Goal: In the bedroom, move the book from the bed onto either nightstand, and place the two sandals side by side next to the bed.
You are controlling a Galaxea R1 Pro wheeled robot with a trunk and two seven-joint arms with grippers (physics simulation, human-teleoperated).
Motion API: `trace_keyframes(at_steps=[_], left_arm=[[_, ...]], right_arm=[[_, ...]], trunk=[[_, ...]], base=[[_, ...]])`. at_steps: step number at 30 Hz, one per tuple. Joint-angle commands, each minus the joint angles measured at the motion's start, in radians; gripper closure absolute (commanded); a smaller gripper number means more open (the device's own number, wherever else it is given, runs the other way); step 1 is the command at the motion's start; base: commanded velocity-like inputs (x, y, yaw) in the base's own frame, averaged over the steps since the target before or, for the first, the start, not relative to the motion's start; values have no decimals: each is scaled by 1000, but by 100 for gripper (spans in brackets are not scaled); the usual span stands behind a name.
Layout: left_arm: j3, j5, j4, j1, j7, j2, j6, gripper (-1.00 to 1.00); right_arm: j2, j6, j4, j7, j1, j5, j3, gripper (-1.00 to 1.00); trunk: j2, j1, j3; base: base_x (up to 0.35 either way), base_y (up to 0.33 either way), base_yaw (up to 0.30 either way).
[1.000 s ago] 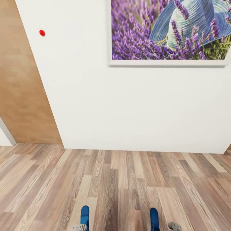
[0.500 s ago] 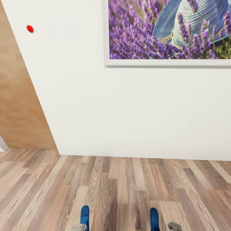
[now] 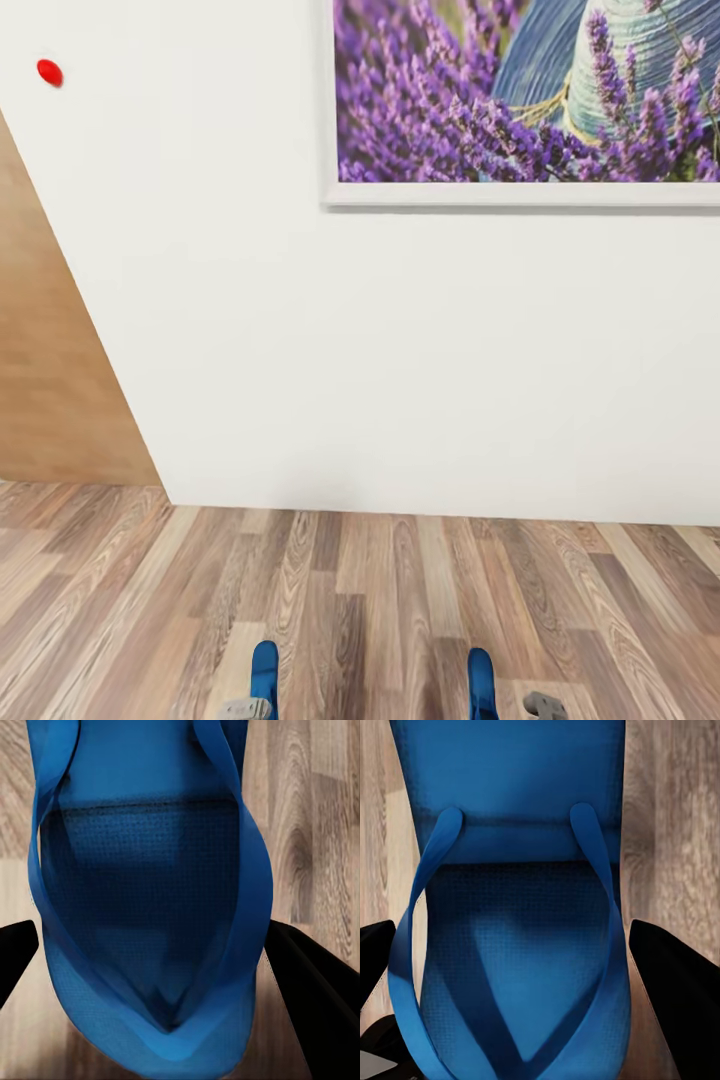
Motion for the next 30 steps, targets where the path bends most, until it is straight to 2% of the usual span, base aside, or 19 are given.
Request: trace_keyframes(at_steps=[1, 20, 24, 30], left_arm=[[2, 6, 1, -1, -5, 0, -1, 100], [2, 6, 1, -1, -5, 0, -1, 100], [2, 6, 1, -1, -5, 0, -1, 100], [2, 6, 1, -1, -5, 0, -1, 100]], right_arm=[[0, 9, -2, 5, 0, 6, -10, 100], [0, 8, -2, 4, 0, 7, -10, 100], [0, 8, -2, 1, 0, 7, -10, 100], [0, 9, -2, 1, -1, 7, -10, 100]], trunk=[[0, 0, -1], [0, 0, -1], [0, 0, -1], [0, 0, -1]], base=[[331, 0, 0], [330, 0, 2], [284, 0, 157], [79, 0, 253]])
